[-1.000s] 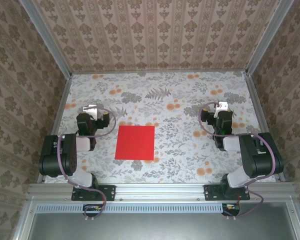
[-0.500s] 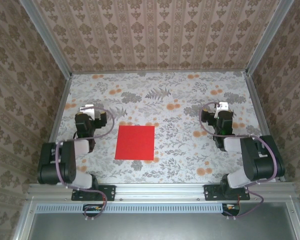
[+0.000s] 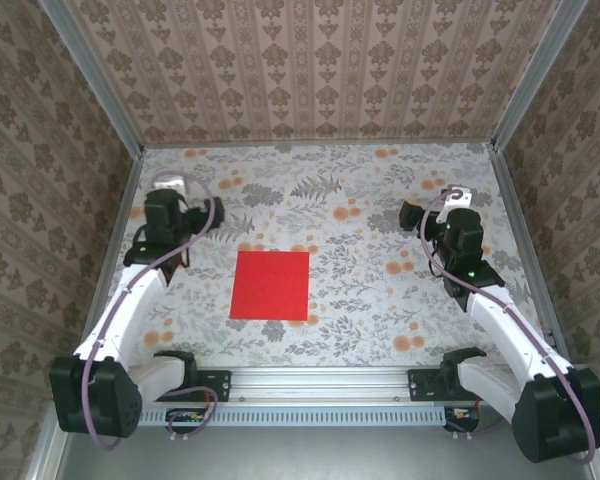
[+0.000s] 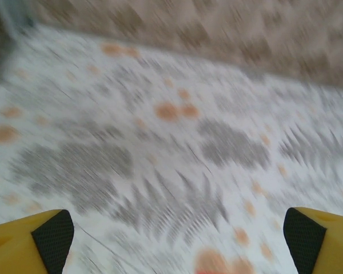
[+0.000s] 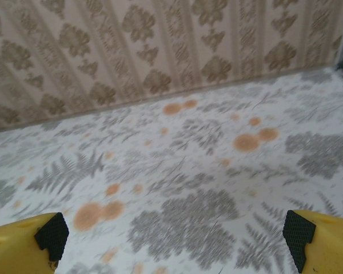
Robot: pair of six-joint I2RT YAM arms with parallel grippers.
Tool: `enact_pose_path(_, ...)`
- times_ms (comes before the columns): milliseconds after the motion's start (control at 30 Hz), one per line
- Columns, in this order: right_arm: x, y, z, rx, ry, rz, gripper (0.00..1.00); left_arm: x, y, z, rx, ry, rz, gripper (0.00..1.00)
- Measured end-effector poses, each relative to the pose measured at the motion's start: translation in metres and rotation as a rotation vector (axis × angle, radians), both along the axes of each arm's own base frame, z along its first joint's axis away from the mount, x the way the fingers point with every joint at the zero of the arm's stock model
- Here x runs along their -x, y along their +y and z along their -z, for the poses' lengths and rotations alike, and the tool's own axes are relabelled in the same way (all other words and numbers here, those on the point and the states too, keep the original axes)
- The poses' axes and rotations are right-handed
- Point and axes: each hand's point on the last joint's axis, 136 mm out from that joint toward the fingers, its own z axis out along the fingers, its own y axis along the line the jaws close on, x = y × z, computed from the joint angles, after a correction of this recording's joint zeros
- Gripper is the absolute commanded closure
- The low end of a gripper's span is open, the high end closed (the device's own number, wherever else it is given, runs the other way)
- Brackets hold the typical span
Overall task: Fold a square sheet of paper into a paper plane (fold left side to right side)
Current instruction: Move the square sheet of paper to the center of the table.
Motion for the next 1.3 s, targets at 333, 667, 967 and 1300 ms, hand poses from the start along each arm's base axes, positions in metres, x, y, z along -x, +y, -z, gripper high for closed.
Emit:
enact_pose_path(333,0.036,0.05,0.035,-0.031,0.226,-0.152,0.0,0.079,-0.114,0.091,-0.044,0.39,0.332,0.38)
enact_pose_path(667,0.042,0.057,0.046,-0.035,0.277,-0.164,0.0,0.102,-0.149,0.173,-0.152,0.664,0.413,0.66)
enact_pose_path(967,0.041,0.06,0.048,-0.03,0.287,-0.169,0.0,0.095,-0.18,0.187,-0.15,0.704,0.468,0.69)
enact_pose_path(1300,0.038,0.061,0.054,-0.024,0.31,-0.169,0.0,0.062,-0.236,0.185,-0.051,0.668,0.549,0.71)
